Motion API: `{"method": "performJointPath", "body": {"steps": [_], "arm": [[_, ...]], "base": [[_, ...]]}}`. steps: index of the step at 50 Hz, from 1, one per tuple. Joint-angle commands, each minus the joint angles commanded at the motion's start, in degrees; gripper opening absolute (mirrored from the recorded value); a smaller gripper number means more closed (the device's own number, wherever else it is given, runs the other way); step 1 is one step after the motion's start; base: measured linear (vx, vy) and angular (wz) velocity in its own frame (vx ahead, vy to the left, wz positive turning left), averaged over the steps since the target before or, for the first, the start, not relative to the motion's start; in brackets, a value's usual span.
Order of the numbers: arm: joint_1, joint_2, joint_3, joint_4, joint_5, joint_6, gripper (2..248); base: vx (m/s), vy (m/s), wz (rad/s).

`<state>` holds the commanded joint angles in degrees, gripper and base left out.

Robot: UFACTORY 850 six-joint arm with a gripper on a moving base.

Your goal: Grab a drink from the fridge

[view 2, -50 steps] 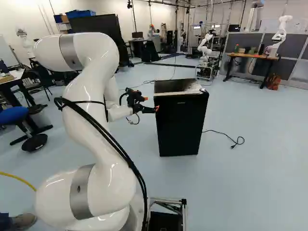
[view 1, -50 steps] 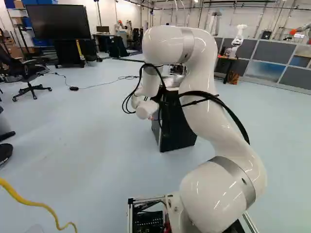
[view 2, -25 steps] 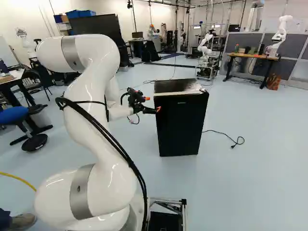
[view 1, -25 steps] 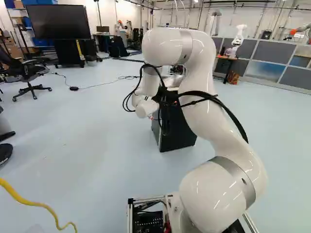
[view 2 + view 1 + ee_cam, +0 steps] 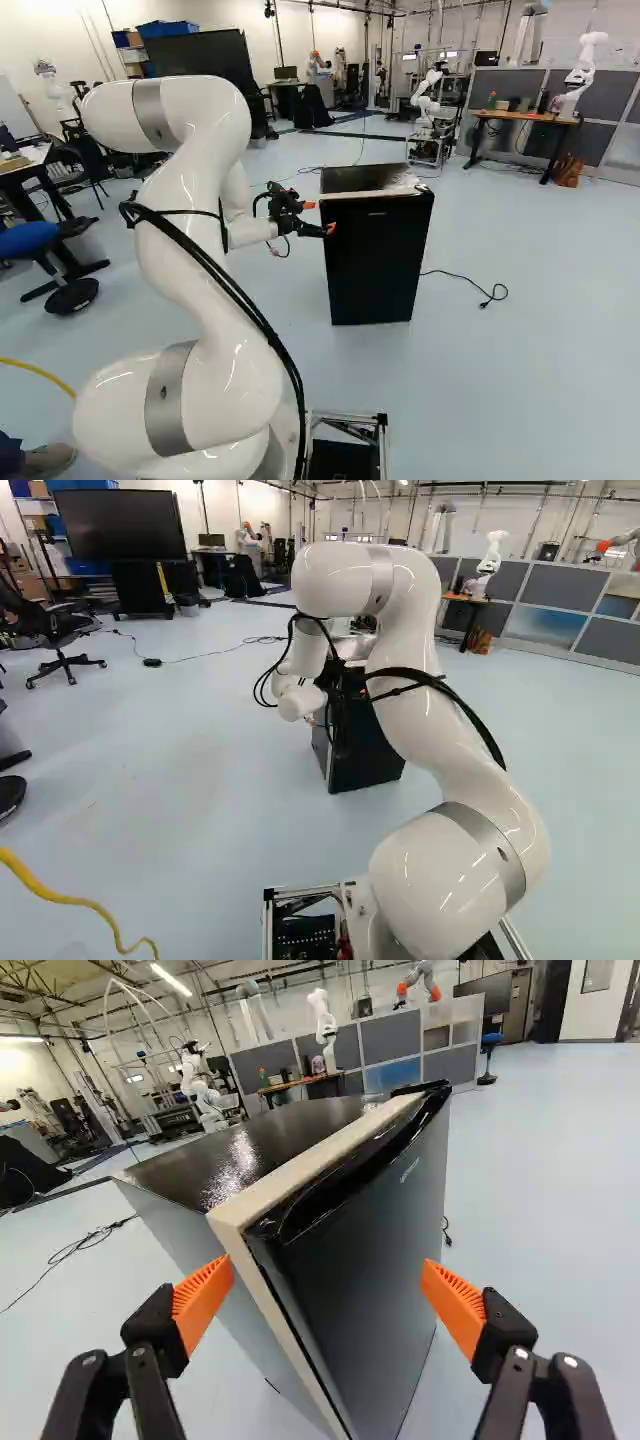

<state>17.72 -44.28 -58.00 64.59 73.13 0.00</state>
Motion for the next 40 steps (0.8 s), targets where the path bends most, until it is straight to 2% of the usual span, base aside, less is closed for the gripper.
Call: {"method": "performJointPath", "body": {"steps": [40], "arm": [[-0.7, -0.5, -0.9, 0.0, 0.0, 0.0, 247]], "base": [[0.0, 0.0, 0.0]]}}
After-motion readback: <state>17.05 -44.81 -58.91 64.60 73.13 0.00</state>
